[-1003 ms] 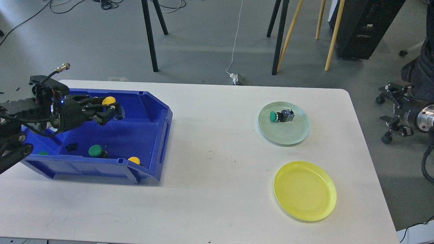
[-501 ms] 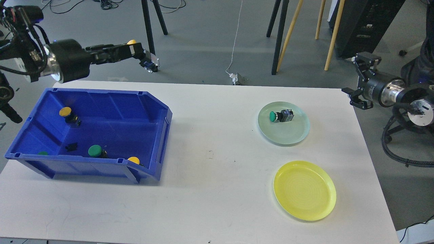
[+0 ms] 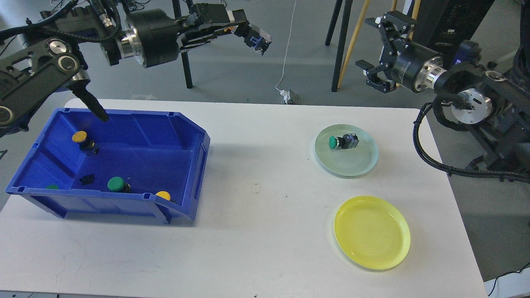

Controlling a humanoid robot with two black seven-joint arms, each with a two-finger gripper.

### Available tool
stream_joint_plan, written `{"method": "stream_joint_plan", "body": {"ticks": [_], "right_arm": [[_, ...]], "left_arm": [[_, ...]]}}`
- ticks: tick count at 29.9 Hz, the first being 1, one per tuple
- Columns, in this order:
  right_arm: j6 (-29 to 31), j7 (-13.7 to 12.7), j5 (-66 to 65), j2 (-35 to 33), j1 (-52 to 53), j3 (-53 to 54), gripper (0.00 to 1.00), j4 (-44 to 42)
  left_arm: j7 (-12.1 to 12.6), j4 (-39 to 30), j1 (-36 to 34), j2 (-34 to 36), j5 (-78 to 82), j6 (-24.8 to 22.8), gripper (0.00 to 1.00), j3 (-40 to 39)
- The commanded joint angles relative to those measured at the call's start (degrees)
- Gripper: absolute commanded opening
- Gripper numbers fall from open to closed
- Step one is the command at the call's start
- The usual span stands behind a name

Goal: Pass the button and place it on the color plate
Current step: 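Lift the yellow button and pass it to the right gripper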

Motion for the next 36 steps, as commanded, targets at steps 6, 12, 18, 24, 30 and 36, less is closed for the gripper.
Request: {"method": "stream_joint_plan", "body": {"ticks": [6,12,18,24,30,36], "right_arm": [[-0.15,0.37,0.02,5.84,1.83,1.86,0.96,2.16],[-0.5,0.37,0.29,6.01,2.36,2.83,0.96,3.75],[-0.5,0.37,0.81,5.58,2.53,3.63,0.96,4.98],[-0.59,2.91,0.73,6.01,2.71,3.45,0.86,4.98],[-1.38,3.7,0.64,6.89,2.71,3.36,0.83,4.89],[-1.82,3.97,0.73,6.89,3.5,3.45,0.8,4.8]], "left_arm": [[0.37,9.31,-4.45,-8.37,-3.34,0.01,0.33,-0.01],[0.37,14.32,-6.21,-12.07,-4.3,0.01,0.33,-0.01],[0.29,16.35,-6.48,-13.83,-4.39,0.01,0.33,-0.09],[0.29,17.31,-7.27,-14.44,-6.05,0.01,0.33,-0.44],[0.29,19.95,-8.94,-15.67,-8.08,0.01,0.33,-0.09],[0.29,21.8,-8.94,-16.55,-8.52,0.01,0.33,-0.53]]}}
